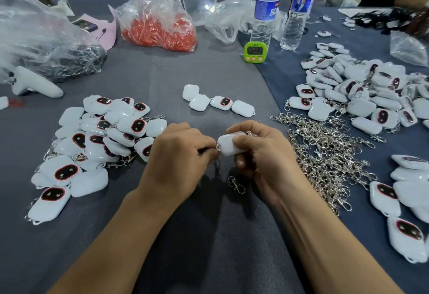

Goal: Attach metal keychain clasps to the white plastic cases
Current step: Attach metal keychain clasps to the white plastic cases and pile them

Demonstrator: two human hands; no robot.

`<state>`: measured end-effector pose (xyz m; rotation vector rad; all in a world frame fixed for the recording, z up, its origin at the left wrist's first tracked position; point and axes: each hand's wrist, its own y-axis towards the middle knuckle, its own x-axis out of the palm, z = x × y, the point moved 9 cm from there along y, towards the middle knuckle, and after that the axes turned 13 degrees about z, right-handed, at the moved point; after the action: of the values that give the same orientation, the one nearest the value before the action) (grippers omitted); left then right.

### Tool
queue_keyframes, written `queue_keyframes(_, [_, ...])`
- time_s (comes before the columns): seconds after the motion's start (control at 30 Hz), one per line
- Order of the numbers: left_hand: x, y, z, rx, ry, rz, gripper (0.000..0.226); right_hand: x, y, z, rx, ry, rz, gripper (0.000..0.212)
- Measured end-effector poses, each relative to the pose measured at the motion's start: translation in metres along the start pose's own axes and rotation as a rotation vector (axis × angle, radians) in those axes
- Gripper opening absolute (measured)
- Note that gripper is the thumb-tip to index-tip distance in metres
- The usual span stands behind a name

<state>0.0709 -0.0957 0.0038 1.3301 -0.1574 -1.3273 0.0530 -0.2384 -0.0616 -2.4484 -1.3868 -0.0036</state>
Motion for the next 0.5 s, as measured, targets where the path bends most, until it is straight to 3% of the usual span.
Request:
queue_keyframes(0.07, [-0.001, -0.002, -0.012, -0.2, -0.112, 0.013, 0.01, 0.001, 0.0, 0.005, 0.073, 0.075, -0.021, 0.022])
queue_keyframes(0.17, [0.016, -0.012, -0.034, -0.604, -0.473, -0.073, 0.017, 0.002, 0.001, 0.007, 0.146, 0.155, -0.064, 0.022])
queue_keyframes(0.3, [0.035, -0.021, -0.032, -0.817, -0.754, -0.175, 0.01, 0.004, 0.0, 0.005, 0.14, 0.193, -0.098, 0.02])
queue_keyframes(0.4, [0.026, -0.017, -0.035, -0.702, -0.58, -0.147, 0.02, 0.002, -0.001, 0.0, 0.066, 0.155, -0.07, 0.021])
queue_keyframes(0.5, [0.008, 0.002, -0.016, -0.164, -0.056, -0.121, 0.012, 0.006, -0.007, -0.003, -0.026, 0.073, -0.044, 0.021])
